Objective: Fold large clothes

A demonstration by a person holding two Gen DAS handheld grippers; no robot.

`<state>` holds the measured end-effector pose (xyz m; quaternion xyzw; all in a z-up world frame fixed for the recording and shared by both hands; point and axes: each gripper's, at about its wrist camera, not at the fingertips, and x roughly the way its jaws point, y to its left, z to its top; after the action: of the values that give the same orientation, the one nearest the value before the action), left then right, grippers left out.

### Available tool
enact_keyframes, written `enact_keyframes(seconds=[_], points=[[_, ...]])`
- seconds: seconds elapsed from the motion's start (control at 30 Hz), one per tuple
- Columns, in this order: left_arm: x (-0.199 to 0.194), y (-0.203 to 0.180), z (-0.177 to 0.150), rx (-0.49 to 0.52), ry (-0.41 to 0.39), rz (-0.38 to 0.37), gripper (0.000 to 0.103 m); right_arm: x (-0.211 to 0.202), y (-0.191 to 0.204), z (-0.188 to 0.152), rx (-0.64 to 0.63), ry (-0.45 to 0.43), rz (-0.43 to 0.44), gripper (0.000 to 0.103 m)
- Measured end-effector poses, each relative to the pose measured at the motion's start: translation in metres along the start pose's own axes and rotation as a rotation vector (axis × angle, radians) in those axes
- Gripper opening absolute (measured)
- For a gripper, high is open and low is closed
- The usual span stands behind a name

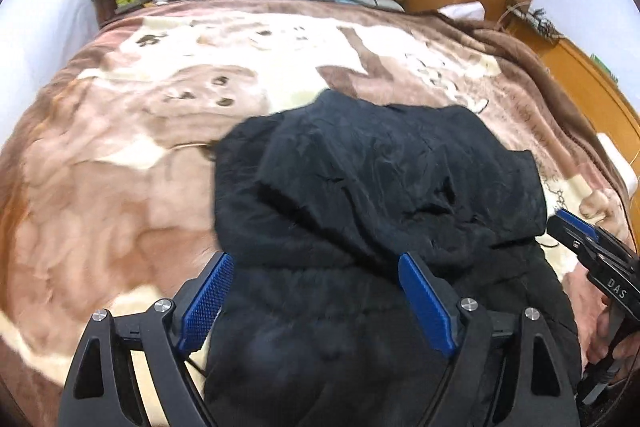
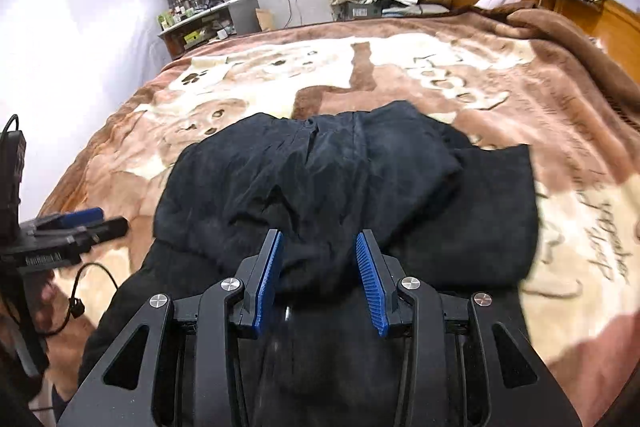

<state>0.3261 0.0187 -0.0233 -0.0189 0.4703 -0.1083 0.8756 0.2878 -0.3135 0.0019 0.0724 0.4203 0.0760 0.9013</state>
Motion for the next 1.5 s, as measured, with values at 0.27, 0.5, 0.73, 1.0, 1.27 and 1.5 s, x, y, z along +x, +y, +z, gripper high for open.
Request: enact_keyframes(seconds=[0.27, 0.5, 0.73, 1.0, 1.27, 1.5], points=[[-0.082, 0.030, -0.054, -0.045, -0.025, 0.027, 0.085, -0.096, -0.008, -0.051, 0.013, -0.060, -0.042, 0.039], [-0.118, 0.055, -0.115, -0.075, 0.009, 0.035, 0.085, -0.138, -0.036, -0.108, 0.082, -0.029, -0.096, 0.041], [-0.111, 0.067, -0.168, -0.083, 0.070, 0.051, 0.085, -0.152, -0.070, -0.164, 0.159, 0.009, -0.168, 0.047], [-0.060, 0.063, -0.196, -0.114, 0.194, -0.006, 0.085, -0.126, -0.099, -0.197, 0.226, 0.110, -0.196, 0.058], [-0.022, 0.058, -0.216, -0.196, 0.302, -0.070, 0.072, -0.094, -0.125, -0.216, 0.317, 0.200, -0.166, 0.068], [-0.029, 0.029, -0.211, -0.104, 0.287, -0.074, 0.035, -0.095, -0.118, -0.219, 0.329, 0.198, -0.114, 0.028]])
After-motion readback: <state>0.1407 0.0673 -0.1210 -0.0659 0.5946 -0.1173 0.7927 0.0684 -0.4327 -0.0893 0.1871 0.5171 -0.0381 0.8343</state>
